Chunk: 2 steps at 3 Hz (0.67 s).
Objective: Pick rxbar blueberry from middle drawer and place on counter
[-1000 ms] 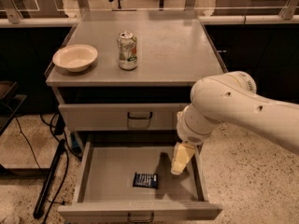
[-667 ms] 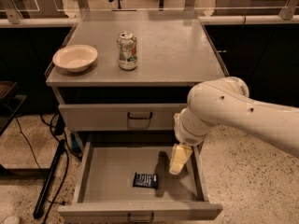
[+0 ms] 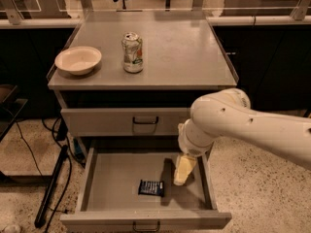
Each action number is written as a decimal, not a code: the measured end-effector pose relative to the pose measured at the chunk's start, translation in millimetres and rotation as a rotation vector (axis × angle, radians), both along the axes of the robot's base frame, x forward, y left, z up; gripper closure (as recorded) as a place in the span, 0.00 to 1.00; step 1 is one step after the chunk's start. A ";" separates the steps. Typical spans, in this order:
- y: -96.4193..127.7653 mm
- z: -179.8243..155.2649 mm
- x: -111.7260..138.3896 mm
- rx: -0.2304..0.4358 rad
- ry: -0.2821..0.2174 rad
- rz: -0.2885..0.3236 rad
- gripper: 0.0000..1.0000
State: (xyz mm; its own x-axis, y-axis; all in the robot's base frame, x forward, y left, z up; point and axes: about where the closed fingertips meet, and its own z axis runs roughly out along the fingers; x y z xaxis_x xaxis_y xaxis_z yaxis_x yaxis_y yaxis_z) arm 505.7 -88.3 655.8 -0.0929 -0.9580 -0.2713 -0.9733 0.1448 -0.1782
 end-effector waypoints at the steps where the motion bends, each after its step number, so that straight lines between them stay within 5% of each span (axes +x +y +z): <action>1: 4.2 -61.2 14.1 0.023 0.026 0.007 0.00; 2: 4.6 -64.2 14.1 0.025 0.029 0.007 0.00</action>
Offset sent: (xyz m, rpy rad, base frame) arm 0.0221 0.0057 -0.0930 0.0456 0.0409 0.0016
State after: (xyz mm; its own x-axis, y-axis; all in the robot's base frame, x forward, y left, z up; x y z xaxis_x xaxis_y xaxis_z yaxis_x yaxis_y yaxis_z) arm 519.8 -83.8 591.6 -0.0946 -0.9516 -0.2923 -0.9789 0.1423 -0.1465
